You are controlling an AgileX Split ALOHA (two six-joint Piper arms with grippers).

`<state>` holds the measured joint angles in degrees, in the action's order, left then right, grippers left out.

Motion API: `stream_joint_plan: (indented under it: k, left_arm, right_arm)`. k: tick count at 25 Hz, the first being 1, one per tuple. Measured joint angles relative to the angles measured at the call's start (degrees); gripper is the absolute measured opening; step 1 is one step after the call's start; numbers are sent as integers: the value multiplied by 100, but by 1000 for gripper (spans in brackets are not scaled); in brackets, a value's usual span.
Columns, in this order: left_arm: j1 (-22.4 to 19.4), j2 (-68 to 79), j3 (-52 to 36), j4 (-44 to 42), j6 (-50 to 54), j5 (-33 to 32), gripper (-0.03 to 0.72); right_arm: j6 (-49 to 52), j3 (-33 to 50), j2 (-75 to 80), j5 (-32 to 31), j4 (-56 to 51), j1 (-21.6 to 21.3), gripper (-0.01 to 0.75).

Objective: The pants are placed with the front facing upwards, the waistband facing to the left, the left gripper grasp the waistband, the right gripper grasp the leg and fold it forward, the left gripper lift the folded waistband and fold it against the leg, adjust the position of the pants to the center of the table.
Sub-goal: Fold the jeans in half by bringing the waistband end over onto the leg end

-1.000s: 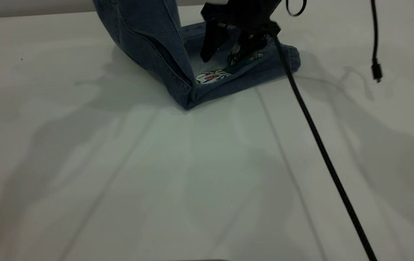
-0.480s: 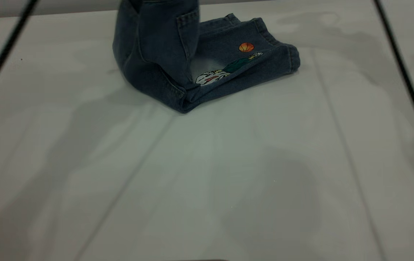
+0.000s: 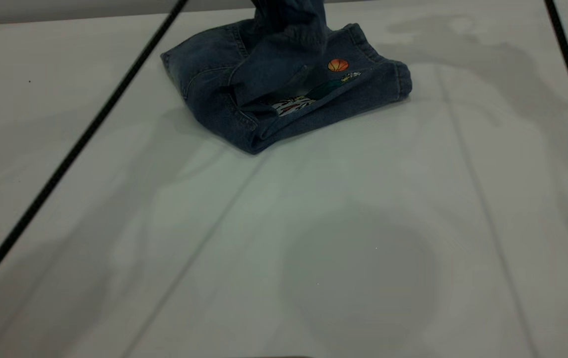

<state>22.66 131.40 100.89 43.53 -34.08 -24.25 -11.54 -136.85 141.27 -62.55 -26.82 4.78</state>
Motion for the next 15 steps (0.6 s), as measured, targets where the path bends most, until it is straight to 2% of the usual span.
stream_joint_plan:
  k: [3,5,9,11,13,15]
  left_arm:
    - [7,59,56,-6,0,-255,145]
    - [0,25,64,-6,-46,-352,232]
    - [-66,-267,64,-17,-131,-626,455]
    - [-135,-519,64,-59,-144,-745,530]
    - [-204,-868,64,-205,-147,-902,575]
    - [-302,-1242,64,-428,-150,-1100,583]
  right_arm:
    - [0,0,-91,-16,24,0,450]
    - [0,0,-154,-77,24,0,450]
    - [0,0,-286,-203,29,0,450]
    - [0,0,-340,-229,29,0,450]
    - [0,0,-377,-248,22,0,450]
    - [0,0,-390,-286,-51,0,450]
